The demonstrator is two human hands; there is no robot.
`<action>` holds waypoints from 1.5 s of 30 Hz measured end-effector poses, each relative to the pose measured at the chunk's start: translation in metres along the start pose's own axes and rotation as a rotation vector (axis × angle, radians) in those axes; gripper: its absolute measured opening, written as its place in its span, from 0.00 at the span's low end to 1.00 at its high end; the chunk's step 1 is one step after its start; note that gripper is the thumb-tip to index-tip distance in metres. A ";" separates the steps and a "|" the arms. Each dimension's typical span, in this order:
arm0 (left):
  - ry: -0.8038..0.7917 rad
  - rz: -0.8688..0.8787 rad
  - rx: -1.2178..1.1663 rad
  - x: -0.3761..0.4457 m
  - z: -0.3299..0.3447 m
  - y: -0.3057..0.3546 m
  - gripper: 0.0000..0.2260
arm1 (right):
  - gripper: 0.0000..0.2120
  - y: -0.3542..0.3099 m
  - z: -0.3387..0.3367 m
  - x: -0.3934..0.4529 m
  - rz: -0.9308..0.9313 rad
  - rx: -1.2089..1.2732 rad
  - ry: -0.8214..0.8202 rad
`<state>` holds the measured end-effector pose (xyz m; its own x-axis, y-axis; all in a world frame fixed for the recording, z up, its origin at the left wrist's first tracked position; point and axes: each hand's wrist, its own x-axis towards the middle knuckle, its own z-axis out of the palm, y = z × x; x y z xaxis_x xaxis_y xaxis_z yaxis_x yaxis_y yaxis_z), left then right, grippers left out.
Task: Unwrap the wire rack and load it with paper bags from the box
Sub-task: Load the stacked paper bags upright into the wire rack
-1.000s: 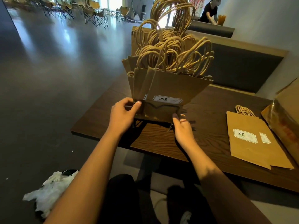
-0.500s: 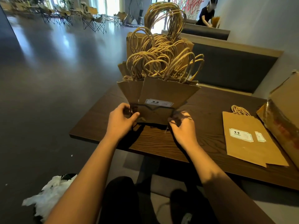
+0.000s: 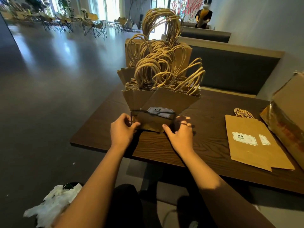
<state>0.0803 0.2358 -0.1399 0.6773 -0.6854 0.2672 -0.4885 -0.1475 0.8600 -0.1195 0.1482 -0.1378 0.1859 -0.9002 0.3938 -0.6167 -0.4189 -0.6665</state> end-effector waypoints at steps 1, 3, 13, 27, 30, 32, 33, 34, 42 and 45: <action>-0.002 0.002 0.002 0.002 0.000 -0.001 0.11 | 0.21 -0.003 -0.003 0.000 0.007 0.062 0.044; -0.006 0.022 0.034 0.004 0.002 -0.002 0.11 | 0.16 -0.011 -0.010 0.003 0.005 0.174 0.095; -0.034 0.188 0.367 0.006 0.006 -0.001 0.09 | 0.17 -0.024 -0.023 0.016 -0.153 -0.136 0.070; 0.494 0.338 -0.062 -0.047 0.003 0.068 0.16 | 0.13 0.014 -0.067 0.014 -0.104 0.001 -0.041; 0.449 0.442 -0.019 -0.058 0.020 0.086 0.10 | 0.13 0.036 -0.085 0.018 -0.069 -0.110 0.002; 0.389 0.540 0.033 -0.069 0.037 0.093 0.07 | 0.14 0.052 -0.100 0.022 0.002 -0.183 -0.005; 0.355 0.589 0.045 -0.073 0.046 0.094 0.06 | 0.15 0.061 -0.105 0.024 0.045 -0.210 -0.020; 0.313 0.628 0.038 -0.078 0.056 0.096 0.05 | 0.15 0.071 -0.113 0.026 0.089 -0.239 -0.034; -0.132 0.465 0.088 -0.100 0.132 0.102 0.07 | 0.30 0.171 -0.189 0.034 0.417 -0.542 -0.012; -0.317 0.348 0.232 -0.097 0.153 0.095 0.08 | 0.41 0.202 -0.202 0.027 0.567 -0.620 -0.071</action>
<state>-0.1157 0.1795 -0.1510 0.2715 -0.8988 0.3442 -0.7882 -0.0024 0.6154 -0.3935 0.0636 -0.1343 -0.2441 -0.9685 0.0495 -0.9356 0.2218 -0.2747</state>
